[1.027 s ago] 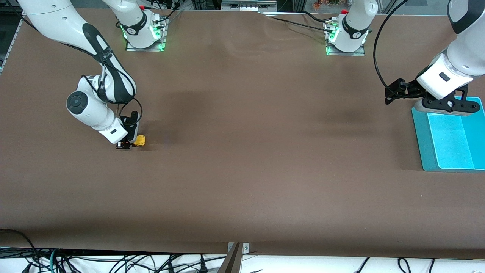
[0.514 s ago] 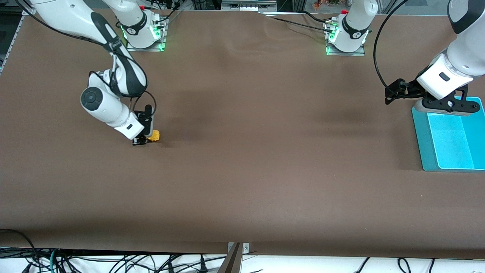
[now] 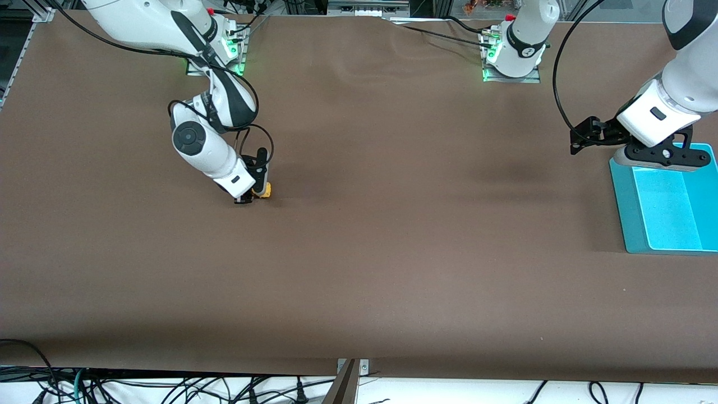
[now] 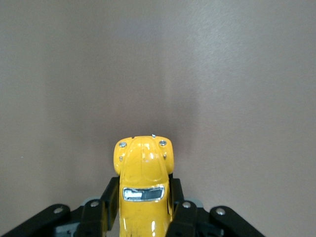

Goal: Wind and store yellow beetle car
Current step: 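Drag the held car backward along the table with the right gripper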

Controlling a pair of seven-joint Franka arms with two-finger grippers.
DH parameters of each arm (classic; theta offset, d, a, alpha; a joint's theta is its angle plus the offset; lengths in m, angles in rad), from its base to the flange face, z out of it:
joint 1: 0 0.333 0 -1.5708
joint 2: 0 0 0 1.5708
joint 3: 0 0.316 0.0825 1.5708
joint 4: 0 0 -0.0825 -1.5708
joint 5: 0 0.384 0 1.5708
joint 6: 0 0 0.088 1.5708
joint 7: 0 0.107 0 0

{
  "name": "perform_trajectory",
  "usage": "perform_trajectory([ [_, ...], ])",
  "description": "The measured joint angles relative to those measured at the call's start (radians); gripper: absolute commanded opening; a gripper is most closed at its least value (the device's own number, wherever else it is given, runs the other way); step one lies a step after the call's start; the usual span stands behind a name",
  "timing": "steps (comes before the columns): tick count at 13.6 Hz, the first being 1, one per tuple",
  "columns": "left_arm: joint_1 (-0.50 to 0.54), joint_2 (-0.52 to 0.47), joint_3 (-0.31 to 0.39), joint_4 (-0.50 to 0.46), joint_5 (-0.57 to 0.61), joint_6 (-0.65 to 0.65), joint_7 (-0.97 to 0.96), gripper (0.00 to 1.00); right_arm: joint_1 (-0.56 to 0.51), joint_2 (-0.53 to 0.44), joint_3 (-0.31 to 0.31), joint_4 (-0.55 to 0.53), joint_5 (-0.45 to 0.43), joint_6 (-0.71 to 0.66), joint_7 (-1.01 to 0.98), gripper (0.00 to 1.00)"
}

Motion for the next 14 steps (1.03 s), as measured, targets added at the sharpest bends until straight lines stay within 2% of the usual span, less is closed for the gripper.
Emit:
perform_trajectory([
  [6, 0.000, 0.000, 0.000, 0.000, 0.000, 0.000, 0.000, 1.00, -0.012, 0.013, -0.017, -0.004, -0.085, 0.020, -0.005, 0.09],
  [10, 0.000, 0.000, 0.000, 0.000, 0.000, 0.000, 0.000, 1.00, -0.027, -0.001, -0.050, -0.028, -0.087, 0.048, -0.075, 0.10],
  [14, 0.000, 0.000, 0.000, 0.000, 0.000, 0.000, 0.000, 1.00, -0.113, -0.019, -0.069, -0.063, -0.088, 0.085, -0.207, 0.10],
])
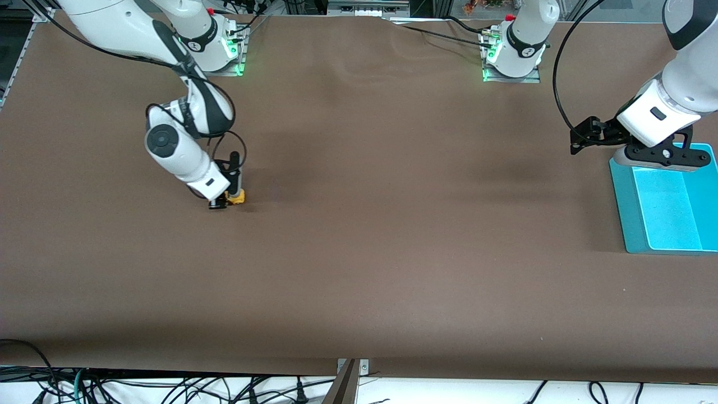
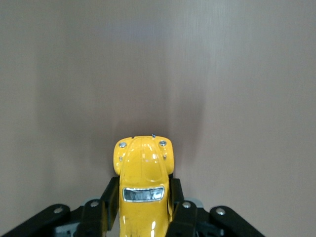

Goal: Wind and store yellow beetle car
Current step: 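Drag the held car backward along the table with the right gripper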

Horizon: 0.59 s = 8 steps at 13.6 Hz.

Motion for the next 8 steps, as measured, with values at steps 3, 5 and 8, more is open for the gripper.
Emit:
perform_trajectory([
  [3, 0.000, 0.000, 0.000, 0.000, 0.000, 0.000, 0.000, 1.00, -0.086, -0.002, -0.019, -0.004, 0.000, 0.011, -0.133, 0.10],
  [5, 0.000, 0.000, 0.000, 0.000, 0.000, 0.000, 0.000, 1.00, -0.160, 0.000, -0.026, -0.004, 0.000, 0.024, -0.219, 0.10],
  [8, 0.000, 0.000, 0.000, 0.000, 0.000, 0.000, 0.000, 1.00, -0.265, 0.003, -0.027, -0.003, 0.000, 0.045, -0.315, 0.10],
])
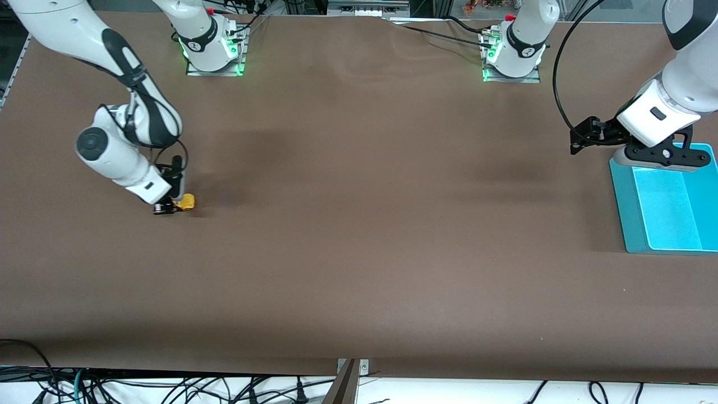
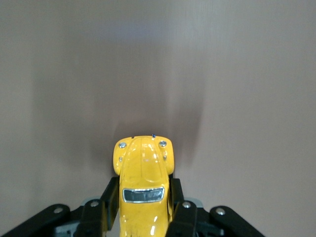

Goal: Wind and store yellow beetle car
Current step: 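Drag the held car backward along the table with the right gripper, then open the right gripper to release the car onto the table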

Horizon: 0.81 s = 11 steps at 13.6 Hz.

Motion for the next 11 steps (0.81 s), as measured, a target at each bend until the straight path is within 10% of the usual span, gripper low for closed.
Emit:
perform_trajectory([
  [6, 0.000, 0.000, 0.000, 0.000, 0.000, 0.000, 0.000, 1.00, -0.034, 0.003, 0.001, 0.003, 0.000, 0.004, -0.016, 0.11],
  [9, 0.000, 0.000, 0.000, 0.000, 0.000, 0.000, 0.000, 1.00, -0.034, 0.003, 0.001, 0.004, 0.000, 0.003, -0.013, 0.62],
  [10, 0.000, 0.000, 0.000, 0.000, 0.000, 0.000, 0.000, 1.00, -0.034, 0.004, 0.001, 0.004, 0.000, 0.002, -0.013, 1.00],
  [11, 0.000, 0.000, 0.000, 0.000, 0.000, 0.000, 0.000, 1.00, -0.034, 0.007, 0.003, 0.005, 0.000, -0.002, -0.013, 1.00],
])
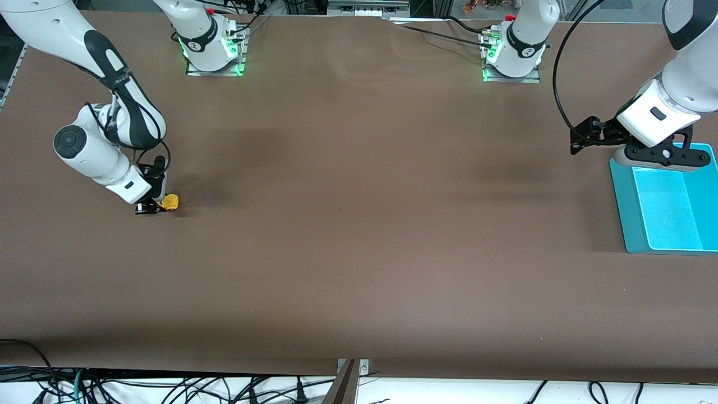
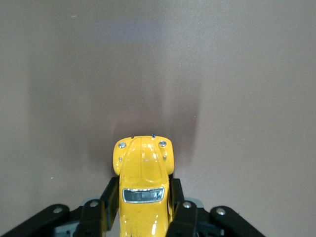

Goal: Wind and store yellow beetle car
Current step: 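Open the right gripper to release the car onto the table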

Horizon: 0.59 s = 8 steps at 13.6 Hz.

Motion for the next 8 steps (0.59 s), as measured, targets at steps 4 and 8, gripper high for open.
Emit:
perform_trajectory([
  [4, 0.000, 0.000, 0.000, 0.000, 0.000, 0.000, 0.000, 1.00, 0.000, 0.028, 0.021, 0.054, 0.000, -0.091, 0.008, 1.00],
  [8, 0.000, 0.000, 0.000, 0.000, 0.000, 0.000, 0.000, 1.00, 0.000, -0.001, 0.079, 0.207, 0.000, -0.337, 0.051, 1.00],
])
